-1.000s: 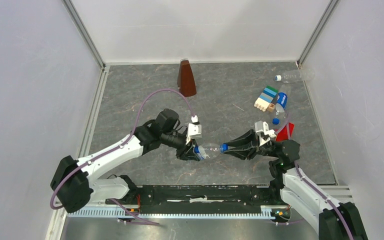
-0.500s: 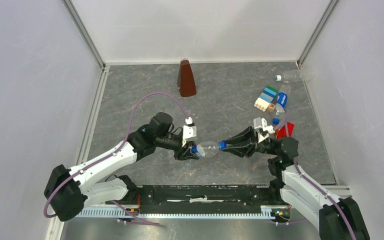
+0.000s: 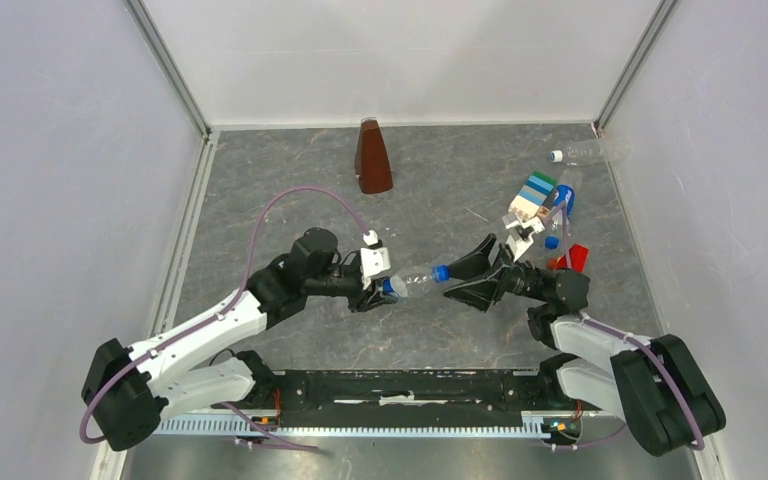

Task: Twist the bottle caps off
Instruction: Unscrew the bottle cap from the plastic bottle.

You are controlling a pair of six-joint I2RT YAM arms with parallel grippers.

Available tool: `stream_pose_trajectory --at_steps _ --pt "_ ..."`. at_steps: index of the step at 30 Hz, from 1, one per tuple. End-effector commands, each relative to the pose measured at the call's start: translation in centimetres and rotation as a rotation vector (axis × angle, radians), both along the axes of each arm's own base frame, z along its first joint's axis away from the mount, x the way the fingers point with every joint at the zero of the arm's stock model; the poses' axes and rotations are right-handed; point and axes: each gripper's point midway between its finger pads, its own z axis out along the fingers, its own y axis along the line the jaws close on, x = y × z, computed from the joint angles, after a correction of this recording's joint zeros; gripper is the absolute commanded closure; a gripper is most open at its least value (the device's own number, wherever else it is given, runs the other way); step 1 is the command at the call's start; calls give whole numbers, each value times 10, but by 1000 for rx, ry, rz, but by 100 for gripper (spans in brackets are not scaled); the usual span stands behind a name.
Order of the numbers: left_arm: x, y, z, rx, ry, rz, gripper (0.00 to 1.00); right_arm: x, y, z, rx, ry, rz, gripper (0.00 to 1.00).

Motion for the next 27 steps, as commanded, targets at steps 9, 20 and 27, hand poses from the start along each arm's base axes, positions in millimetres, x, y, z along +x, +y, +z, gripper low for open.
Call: stream_pose_trajectory --at_steps 9,20,27 --pt "45 27 14 26 -317 303 96 71 -12 -21 -138 94 -331 22" --pt "44 21 25 51 -516 338 97 68 -9 -19 -156 127 -299 21" --pt "51 31 19 114 -593 414 97 66 -10 -14 -131 124 -304 20"
